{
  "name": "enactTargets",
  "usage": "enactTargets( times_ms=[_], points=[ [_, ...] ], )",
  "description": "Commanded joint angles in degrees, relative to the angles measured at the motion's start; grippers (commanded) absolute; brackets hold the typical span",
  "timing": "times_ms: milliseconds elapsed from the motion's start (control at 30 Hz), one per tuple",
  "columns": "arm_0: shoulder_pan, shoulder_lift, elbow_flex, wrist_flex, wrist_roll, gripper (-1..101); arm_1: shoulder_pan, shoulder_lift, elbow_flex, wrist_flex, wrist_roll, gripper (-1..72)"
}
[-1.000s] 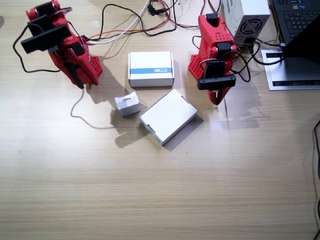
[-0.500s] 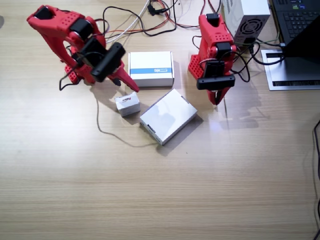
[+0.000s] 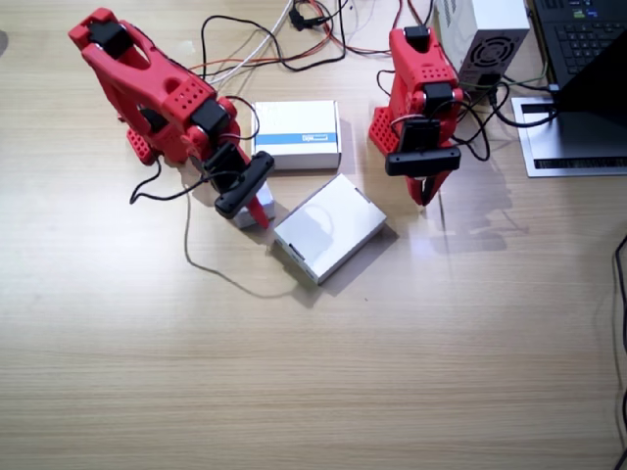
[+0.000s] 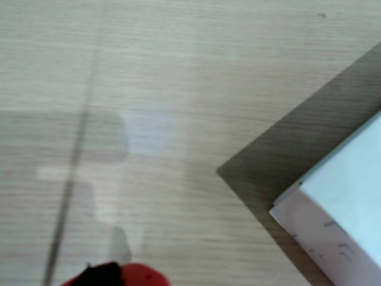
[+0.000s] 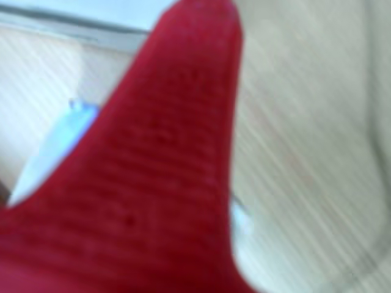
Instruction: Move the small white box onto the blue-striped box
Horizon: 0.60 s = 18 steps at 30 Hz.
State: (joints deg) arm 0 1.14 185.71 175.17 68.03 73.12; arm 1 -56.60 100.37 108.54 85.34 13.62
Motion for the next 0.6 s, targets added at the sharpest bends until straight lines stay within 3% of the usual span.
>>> enactTargets(
  times_ms=[0,67,100,133,233,333,467,567],
  points=[
    [1.76,1.93,-1.05,1.23,0.53,0,-1.67,-2.02,5.1,-7.56,-0.09,55.6],
    [1.76,1.93,-1.05,1.23,0.53,0,-1.14,-7.21,5.45,-10.28,-0.18,38.5],
    [1.76,1.93,-1.05,1.32,0.53,0,-0.88,-9.76,4.04,-10.81,-0.26,24.2],
    [1.76,1.93,-1.05,1.32,0.53,0,-0.88,-13.01,2.46,-10.72,0.26,18.1],
    [1.76,1.93,-1.05,1.32,0.53,0,-0.79,-20.21,-2.46,-9.32,0.0,14.3],
    [1.67,1.93,-1.05,1.32,0.62,0,-2.2,-22.41,-8.88,-0.79,-2.64,6.9],
    [1.67,1.93,-1.05,1.32,0.62,0,-0.62,-10.63,-8.44,2.72,-6.42,7.1],
    [1.67,1.93,-1.05,1.32,0.62,0,0.79,-2.37,-16.35,10.63,-9.49,7.7]
  ],
)
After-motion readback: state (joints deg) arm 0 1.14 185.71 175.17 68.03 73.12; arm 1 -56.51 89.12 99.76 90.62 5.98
